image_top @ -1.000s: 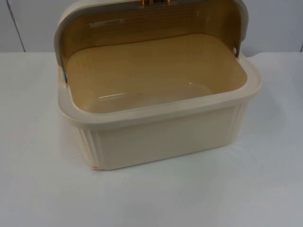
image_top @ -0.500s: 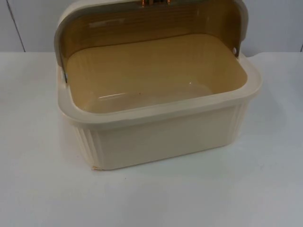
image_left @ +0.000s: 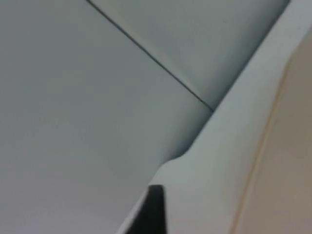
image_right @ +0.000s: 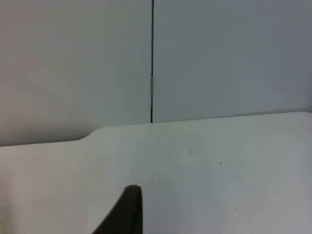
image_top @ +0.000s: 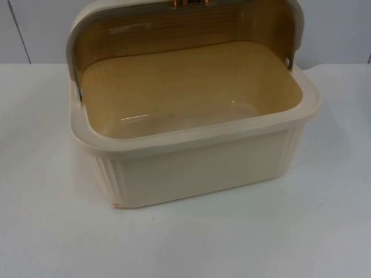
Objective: Open the box lid with the left hand, place the block into the box with the right hand, then close the box lid with the left hand.
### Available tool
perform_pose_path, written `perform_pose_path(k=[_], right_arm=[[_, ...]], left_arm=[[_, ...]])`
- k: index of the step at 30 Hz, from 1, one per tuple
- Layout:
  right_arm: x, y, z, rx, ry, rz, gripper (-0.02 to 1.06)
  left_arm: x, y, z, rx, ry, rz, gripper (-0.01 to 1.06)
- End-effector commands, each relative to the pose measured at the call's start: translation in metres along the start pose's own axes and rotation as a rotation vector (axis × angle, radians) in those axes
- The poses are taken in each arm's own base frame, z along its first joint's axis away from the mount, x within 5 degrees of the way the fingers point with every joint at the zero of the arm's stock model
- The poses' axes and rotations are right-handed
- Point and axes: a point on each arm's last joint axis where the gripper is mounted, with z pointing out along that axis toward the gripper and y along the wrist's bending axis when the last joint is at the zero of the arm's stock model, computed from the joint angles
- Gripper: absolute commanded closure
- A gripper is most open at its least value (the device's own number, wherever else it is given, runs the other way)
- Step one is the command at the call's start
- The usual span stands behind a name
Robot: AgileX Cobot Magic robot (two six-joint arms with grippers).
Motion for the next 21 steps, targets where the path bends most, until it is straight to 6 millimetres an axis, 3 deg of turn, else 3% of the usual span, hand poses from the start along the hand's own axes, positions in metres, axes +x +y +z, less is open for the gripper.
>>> perform_pose_path(k=[1,3,4,10,21], right_arm=[[0.0,-0.001,-0.001,0.003,-0.011,0.003,0.0],[0.0,-0.001,-0.001,0.003,-0.016,0.003,0.0],[0.0,-0.001,-0.001,0.003,-0.016,0.003,0.0],[-0.001,-0.001,-0.001,0.003,-0.023,0.003,0.0],[-0.001,0.0,-0.001,-0.009,-0.023,0.016,0.0]], left_arm=[[0.0,-0.006,0.001,0.032,-0.008,-0.014,0.27],[0.0,-0.009,0.003,0.05,-0.012,-0.035,0.49],[0.0,-0.009,0.003,0.05,-0.012,-0.035,0.49],[-0.002,-0.011,0.003,0.075,-0.031,-0.077,1.04],[-0.003,-0.025,0.005,0.221,-0.056,-0.02,1.05]])
